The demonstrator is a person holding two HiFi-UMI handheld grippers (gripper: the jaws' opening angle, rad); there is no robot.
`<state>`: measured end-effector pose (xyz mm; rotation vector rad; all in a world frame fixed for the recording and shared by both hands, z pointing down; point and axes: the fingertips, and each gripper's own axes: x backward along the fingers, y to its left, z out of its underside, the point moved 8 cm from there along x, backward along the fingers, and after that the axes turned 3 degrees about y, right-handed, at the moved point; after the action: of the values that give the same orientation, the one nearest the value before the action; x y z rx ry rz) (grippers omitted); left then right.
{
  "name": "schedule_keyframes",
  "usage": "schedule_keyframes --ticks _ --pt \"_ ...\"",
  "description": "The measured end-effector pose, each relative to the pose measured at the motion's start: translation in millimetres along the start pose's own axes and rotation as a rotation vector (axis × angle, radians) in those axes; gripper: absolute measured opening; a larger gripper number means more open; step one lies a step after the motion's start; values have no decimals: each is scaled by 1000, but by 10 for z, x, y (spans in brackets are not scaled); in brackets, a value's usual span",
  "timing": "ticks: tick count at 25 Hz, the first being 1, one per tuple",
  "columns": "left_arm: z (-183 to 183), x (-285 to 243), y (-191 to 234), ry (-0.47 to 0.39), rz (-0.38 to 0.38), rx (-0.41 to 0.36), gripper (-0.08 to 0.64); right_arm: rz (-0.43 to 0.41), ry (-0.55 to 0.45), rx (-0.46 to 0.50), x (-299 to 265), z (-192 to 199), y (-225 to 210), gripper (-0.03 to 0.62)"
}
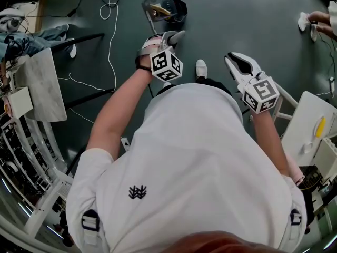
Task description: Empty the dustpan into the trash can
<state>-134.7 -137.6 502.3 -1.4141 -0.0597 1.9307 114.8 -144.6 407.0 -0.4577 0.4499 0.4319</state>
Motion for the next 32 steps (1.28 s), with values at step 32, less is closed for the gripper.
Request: schedule_keyframes --ticks 32 --pt "-124 -211 -636 229 158 -871 66 -41 -8 -28 -49 125 -84 57"
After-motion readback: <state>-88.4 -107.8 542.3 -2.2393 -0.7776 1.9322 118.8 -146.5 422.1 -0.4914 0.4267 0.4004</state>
